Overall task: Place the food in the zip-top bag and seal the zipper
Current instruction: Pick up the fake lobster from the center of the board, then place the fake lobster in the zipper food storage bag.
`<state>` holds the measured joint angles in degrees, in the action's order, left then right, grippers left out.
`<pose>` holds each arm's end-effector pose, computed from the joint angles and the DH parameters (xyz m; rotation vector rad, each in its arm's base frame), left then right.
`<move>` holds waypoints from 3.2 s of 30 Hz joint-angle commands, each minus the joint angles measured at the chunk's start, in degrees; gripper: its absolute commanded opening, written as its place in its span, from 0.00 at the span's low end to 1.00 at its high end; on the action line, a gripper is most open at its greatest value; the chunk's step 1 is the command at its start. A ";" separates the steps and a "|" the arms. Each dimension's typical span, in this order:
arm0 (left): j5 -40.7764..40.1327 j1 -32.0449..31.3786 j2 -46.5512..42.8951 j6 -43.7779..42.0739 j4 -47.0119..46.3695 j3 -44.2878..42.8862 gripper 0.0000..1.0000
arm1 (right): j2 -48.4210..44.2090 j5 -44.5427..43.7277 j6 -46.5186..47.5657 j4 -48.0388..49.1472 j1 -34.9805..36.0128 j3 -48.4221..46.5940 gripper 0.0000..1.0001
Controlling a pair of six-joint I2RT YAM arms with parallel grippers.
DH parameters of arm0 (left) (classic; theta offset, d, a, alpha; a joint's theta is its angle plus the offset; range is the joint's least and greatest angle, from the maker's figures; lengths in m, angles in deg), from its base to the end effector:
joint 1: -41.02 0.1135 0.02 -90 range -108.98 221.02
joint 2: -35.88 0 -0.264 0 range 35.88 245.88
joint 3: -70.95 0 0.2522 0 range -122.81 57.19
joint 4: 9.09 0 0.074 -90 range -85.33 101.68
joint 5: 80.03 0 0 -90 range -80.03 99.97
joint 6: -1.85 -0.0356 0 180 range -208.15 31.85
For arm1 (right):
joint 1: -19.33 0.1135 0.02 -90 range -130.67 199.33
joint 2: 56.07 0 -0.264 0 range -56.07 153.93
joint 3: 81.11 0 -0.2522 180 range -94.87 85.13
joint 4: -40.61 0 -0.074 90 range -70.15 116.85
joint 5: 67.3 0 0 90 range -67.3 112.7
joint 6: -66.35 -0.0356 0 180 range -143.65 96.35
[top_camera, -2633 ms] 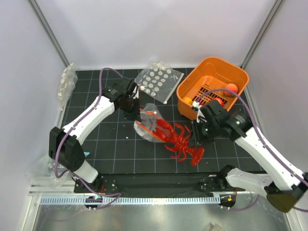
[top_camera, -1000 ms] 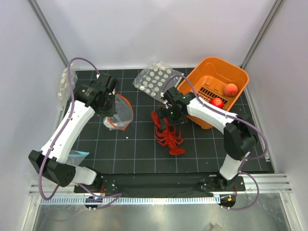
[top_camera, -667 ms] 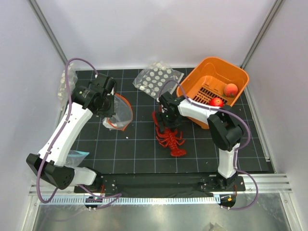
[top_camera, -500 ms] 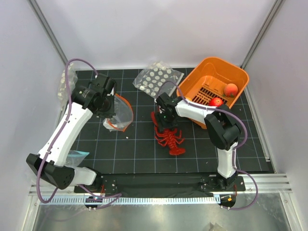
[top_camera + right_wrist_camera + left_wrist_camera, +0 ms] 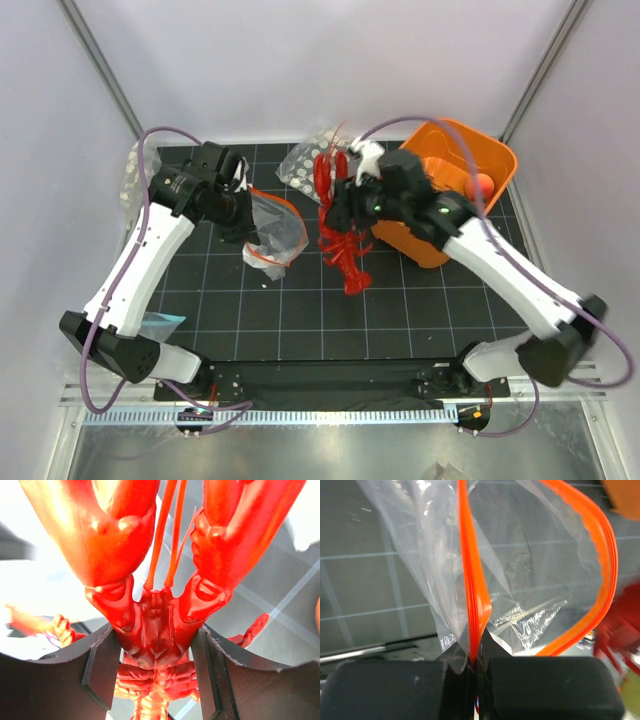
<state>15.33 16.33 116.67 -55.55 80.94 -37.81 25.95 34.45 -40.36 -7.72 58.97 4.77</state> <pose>0.2274 -0.1082 0.3957 -0.1563 2.7202 -0.4368 0.2401 0.2083 0.3635 -0.5734 2.2248 0.7574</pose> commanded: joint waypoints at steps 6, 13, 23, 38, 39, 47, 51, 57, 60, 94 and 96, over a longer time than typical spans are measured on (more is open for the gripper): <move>21.67 0.08 -0.81 10.72 -6.47 1.56 0.00 | -10.56 10.39 -6.29 12.72 -1.05 -17.28 0.01; 33.37 -0.62 -3.53 17.58 -15.70 3.77 0.00 | -13.64 21.46 -13.09 40.61 -0.79 -8.60 0.06; 39.02 -9.76 -3.89 20.49 -25.82 6.32 0.00 | -11.88 27.37 -8.27 50.83 0.18 -9.20 0.03; 42.71 -10.91 -9.52 23.47 -34.60 6.41 0.00 | -22.15 32.20 3.06 36.99 0.44 5.74 0.05; 43.49 -10.82 -9.60 24.17 -35.91 6.23 0.00 | -22.86 31.33 4.91 34.94 0.44 6.09 0.06; 50.26 -10.82 -9.78 34.62 -52.27 7.72 0.00 | -29.98 31.94 12.39 42.54 0.53 19.26 0.12; 49.83 -10.73 -10.48 39.37 -60.43 11.41 0.00 | -28.85 32.63 16.36 36.08 0.62 16.56 0.15; 49.39 -10.82 -10.66 41.05 -64.23 12.64 0.00 | -28.84 31.24 20.49 30.79 1.14 14.09 0.52; 48.95 -10.82 -11.36 41.14 -64.93 14.31 0.00 | -29.02 29.65 21.36 28.25 1.14 12.34 0.55; 32.01 -15.39 -5.91 30.77 -46.75 14.49 0.02 | -48.44 -4.00 -5.14 53.98 1.06 42.55 0.01; 29.89 -16.35 -6.00 29.72 -43.15 15.98 0.03 | -49.58 -5.68 -6.93 56.70 1.06 46.86 0.01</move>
<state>50.02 1.03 111.89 -22.48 30.80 -21.33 -22.38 36.55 -40.39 37.53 59.87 48.13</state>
